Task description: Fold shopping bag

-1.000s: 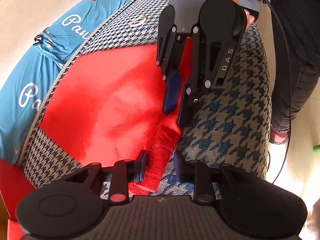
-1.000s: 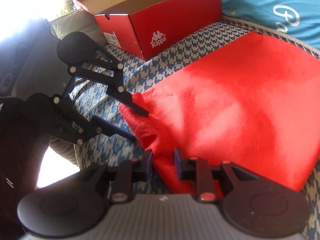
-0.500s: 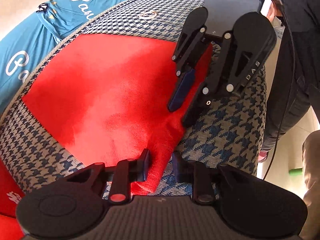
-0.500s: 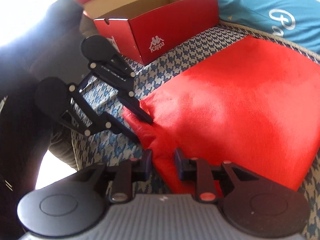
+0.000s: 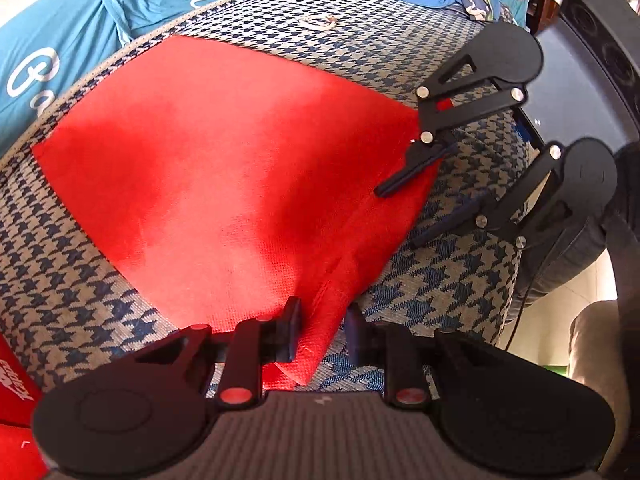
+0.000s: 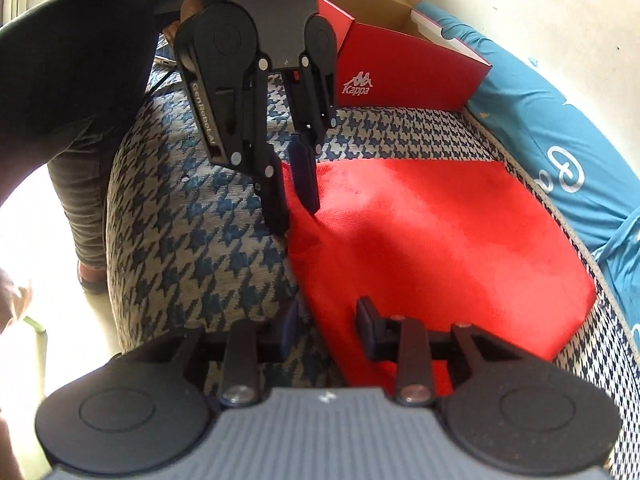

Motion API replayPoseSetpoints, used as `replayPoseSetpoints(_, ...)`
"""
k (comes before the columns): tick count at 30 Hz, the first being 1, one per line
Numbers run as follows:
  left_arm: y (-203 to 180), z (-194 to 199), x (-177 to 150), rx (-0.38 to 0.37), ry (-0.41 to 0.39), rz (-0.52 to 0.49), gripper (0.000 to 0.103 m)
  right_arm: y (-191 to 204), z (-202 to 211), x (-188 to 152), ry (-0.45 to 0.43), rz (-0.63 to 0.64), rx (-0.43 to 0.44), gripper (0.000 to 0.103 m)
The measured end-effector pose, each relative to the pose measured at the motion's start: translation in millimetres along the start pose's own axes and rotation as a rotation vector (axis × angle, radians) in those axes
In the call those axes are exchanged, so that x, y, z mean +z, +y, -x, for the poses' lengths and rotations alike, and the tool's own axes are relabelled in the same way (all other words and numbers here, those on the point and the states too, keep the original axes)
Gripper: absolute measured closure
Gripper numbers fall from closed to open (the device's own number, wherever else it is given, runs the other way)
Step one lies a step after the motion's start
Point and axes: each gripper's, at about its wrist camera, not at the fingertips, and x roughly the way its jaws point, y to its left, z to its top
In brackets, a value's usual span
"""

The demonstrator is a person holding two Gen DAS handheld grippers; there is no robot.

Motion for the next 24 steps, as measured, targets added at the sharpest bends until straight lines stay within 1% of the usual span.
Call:
replayPoseSetpoints(2, -0.1, -0.7, 0.4, 0.001, 0.001, 0.005, 0.082, 3.6, -3.7, 1.6, -0.002, 0.017, -0.014, 0.083)
replayPoseSetpoints(4, -0.6, -1.1, 0.7, 0.005, -0.001, 0.007, 0.082, 3.8, -7.8, 2.8, -0.001, 0.009, -0.009, 0.086)
replayPoseSetpoints(7, -6.1, -0.3, -1.1, 0.028, -0.01, -0.018, 0.082, -14.3, -11.0, 3.5, 0.01, -0.124, 0.061, 0.089)
replayPoseSetpoints(8, -8.1, 0.1, -2.5, 0.036, -0.011, -0.03, 0.082, -25.0, -12.3, 2.6, 0.014, -0.201, 0.1, 0.089)
replayPoseSetpoints(11, -20.6, -0.1, -5.3, 0.09, -0.022, -0.09, 0.08, -40.2, -13.9, -0.1, 0.02, -0.301, 0.15, 0.089)
replayPoseSetpoints(12, -25.6, 0.2, -6.5, 0.117, -0.028, -0.106, 0.078, -44.0, -14.5, -0.7, 0.023, -0.335, 0.162, 0.089)
replayPoseSetpoints(14, -33.6, 0.8, -8.5, 0.159, -0.038, -0.131, 0.078, -54.0, -15.1, -2.3, 0.029, -0.416, 0.196, 0.09)
replayPoseSetpoints(16, -43.8, 0.7, -10.4, 0.209, -0.047, -0.176, 0.078, -64.8, -15.7, -4.8, 0.035, -0.502, 0.23, 0.09)
replayPoseSetpoints(18, -53.4, -0.7, -11.9, 0.259, -0.055, -0.23, 0.078, -72.4, -15.3, -7.9, 0.044, -0.558, 0.25, 0.091)
replayPoseSetpoints(22, -56.9, -3.4, -8.8, 0.286, -0.069, -0.257, 0.077, -90.1, -20.8, -11.7, 0.074, -0.705, 0.301, 0.091)
replayPoseSetpoints(24, -51.1, -6.4, -4.5, 0.275, -0.069, -0.243, 0.078, -100.4, -26.0, -14.3, 0.095, -0.777, 0.338, 0.092)
